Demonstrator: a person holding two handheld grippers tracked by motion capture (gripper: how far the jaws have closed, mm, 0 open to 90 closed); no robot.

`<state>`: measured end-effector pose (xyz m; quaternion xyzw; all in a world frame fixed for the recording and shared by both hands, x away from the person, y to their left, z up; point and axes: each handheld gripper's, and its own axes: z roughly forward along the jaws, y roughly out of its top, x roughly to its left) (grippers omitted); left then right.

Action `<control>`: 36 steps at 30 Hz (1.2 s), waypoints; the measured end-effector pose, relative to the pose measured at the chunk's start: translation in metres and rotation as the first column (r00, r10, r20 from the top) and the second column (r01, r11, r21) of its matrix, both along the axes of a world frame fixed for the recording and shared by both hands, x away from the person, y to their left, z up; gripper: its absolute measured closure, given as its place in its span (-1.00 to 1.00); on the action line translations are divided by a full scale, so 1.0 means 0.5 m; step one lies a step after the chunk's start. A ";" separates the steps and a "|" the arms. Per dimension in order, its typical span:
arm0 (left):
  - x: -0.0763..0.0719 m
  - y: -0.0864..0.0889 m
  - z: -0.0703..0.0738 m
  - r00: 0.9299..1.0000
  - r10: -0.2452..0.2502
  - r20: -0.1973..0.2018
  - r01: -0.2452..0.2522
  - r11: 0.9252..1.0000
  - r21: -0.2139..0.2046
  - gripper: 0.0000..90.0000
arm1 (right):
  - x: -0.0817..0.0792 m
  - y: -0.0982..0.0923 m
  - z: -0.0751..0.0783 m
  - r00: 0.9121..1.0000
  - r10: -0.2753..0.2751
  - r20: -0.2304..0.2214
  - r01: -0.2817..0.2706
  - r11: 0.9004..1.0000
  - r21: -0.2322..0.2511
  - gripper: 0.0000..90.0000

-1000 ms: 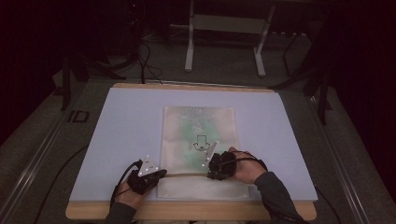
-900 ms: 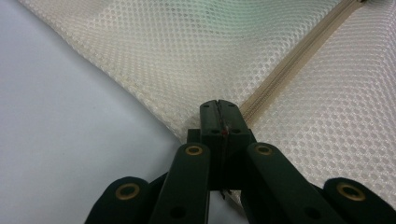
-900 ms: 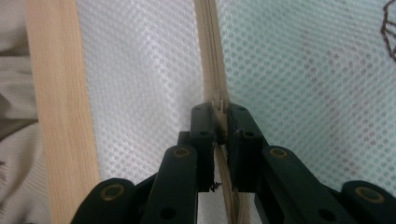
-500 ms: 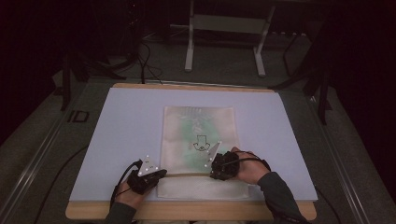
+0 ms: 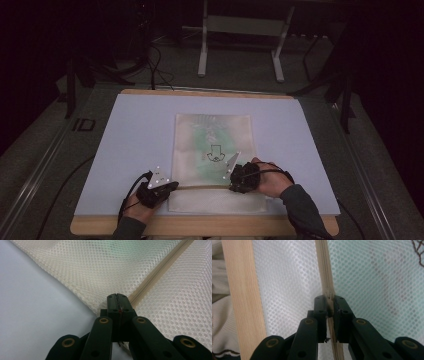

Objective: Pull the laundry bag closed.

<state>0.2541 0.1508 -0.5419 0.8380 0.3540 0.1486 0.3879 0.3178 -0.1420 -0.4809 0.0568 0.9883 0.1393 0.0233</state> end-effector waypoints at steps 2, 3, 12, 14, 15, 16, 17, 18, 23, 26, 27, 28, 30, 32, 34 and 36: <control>0.000 0.000 0.000 1.000 0.001 -0.001 -0.001 1.000 -0.001 0.99 | 0.001 -0.007 0.001 1.000 0.000 0.000 0.000 1.000 0.006 0.83; 0.000 0.000 0.000 1.000 0.000 0.000 0.000 1.000 0.000 0.99 | 0.001 -0.008 0.001 1.000 -0.001 0.001 0.001 1.000 0.002 0.82; 0.000 0.000 0.000 1.000 0.000 0.002 0.000 1.000 0.000 0.99 | 0.002 -0.024 -0.003 1.000 -0.015 -0.004 0.015 1.000 0.005 0.83; 0.000 0.000 0.000 1.000 0.000 0.000 0.000 1.000 -0.001 0.99 | 0.002 -0.026 -0.003 1.000 -0.017 0.000 0.017 1.000 -0.004 0.82; 0.000 0.000 0.000 1.000 0.000 0.001 0.000 1.000 -0.001 0.99 | 0.003 -0.030 -0.002 1.000 -0.018 -0.003 0.018 1.000 0.004 0.83; 0.000 0.000 0.000 1.000 0.000 0.001 0.000 1.000 -0.001 0.99 | 0.002 -0.032 -0.002 1.000 -0.022 -0.003 0.022 1.000 0.003 0.83; 0.000 0.000 0.000 1.000 0.000 0.000 0.000 1.000 -0.001 0.99 | 0.003 -0.034 -0.002 1.000 -0.022 0.002 0.022 1.000 -0.003 0.82; 0.000 0.000 0.000 1.000 0.000 0.000 0.000 1.000 -0.001 0.99 | 0.003 -0.036 -0.002 1.000 -0.025 -0.004 0.025 1.000 0.001 0.82; 0.000 0.000 0.000 1.000 0.000 0.001 0.000 1.000 -0.001 0.99 | 0.004 -0.049 -0.004 0.999 -0.034 -0.005 0.034 0.999 0.002 0.83; 0.000 0.000 0.000 1.000 0.000 0.000 0.000 1.000 -0.002 0.99 | 0.004 -0.057 -0.005 0.999 -0.044 -0.006 0.044 0.999 0.004 0.82; 0.000 0.000 0.000 1.000 0.000 0.000 0.000 1.000 -0.002 0.99 | 0.004 -0.062 -0.005 0.999 -0.050 -0.002 0.050 0.999 -0.006 0.82; 0.000 0.000 0.000 1.000 0.000 0.000 0.000 1.000 -0.002 0.99 | 0.004 -0.062 -0.005 0.999 -0.050 -0.002 0.050 0.999 -0.006 0.82; 0.000 0.001 0.000 1.000 0.001 0.000 -0.001 1.000 -0.002 0.99 | 0.005 -0.065 -0.005 0.999 -0.049 -0.001 0.049 0.999 -0.008 0.82; 0.001 0.001 0.000 1.000 0.000 -0.001 0.000 1.000 -0.002 0.99 | 0.005 -0.077 -0.004 0.998 -0.065 -0.006 0.064 0.998 -0.007 0.82; 0.001 0.001 0.000 1.000 0.000 -0.001 0.000 1.000 -0.003 0.99 | 0.004 -0.084 -0.003 0.997 -0.073 -0.011 0.073 0.997 0.002 0.82; 0.001 0.001 0.000 1.000 0.000 -0.003 0.000 1.000 -0.004 0.99 | 0.005 -0.091 -0.004 0.997 -0.076 -0.006 0.076 0.997 -0.005 0.82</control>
